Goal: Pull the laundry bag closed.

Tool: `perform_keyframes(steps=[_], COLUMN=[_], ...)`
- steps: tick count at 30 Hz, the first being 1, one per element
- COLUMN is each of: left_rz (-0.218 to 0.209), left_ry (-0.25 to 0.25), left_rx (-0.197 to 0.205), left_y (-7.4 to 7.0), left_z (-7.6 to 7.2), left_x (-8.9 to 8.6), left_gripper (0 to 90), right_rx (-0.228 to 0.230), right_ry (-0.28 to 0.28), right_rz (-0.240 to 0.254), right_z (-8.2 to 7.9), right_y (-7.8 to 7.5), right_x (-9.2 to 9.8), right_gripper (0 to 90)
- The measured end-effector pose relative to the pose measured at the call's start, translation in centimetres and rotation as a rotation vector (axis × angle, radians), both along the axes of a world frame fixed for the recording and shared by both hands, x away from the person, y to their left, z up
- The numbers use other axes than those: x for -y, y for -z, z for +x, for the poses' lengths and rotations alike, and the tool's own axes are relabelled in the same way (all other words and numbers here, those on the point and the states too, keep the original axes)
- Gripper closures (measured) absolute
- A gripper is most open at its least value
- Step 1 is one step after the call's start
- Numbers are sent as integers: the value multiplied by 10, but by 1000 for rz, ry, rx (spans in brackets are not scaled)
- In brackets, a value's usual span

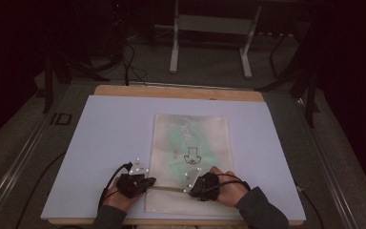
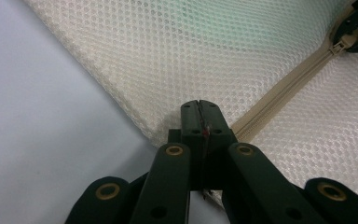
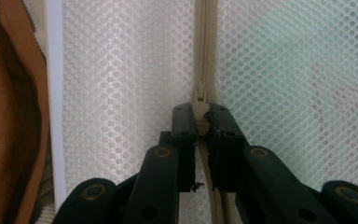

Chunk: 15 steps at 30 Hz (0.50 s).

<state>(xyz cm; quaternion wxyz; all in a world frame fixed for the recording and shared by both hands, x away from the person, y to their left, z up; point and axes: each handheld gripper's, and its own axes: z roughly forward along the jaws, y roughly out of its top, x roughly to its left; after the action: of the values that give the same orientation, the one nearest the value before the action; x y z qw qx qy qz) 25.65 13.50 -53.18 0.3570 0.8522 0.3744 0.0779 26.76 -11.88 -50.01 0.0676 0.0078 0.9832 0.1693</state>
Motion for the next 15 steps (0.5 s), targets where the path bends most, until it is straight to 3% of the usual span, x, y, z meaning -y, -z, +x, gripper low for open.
perform_keyframes(steps=[15], left_rz=[1], left_ry=[-1], left_rx=[4], left_y=[0], left_z=[0], left_x=[1], left_gripper=[894], right_rx=[-1], right_ry=[3], right_rz=[-13], right_z=[-1], right_y=[-2], right_x=[9], right_gripper=[825])
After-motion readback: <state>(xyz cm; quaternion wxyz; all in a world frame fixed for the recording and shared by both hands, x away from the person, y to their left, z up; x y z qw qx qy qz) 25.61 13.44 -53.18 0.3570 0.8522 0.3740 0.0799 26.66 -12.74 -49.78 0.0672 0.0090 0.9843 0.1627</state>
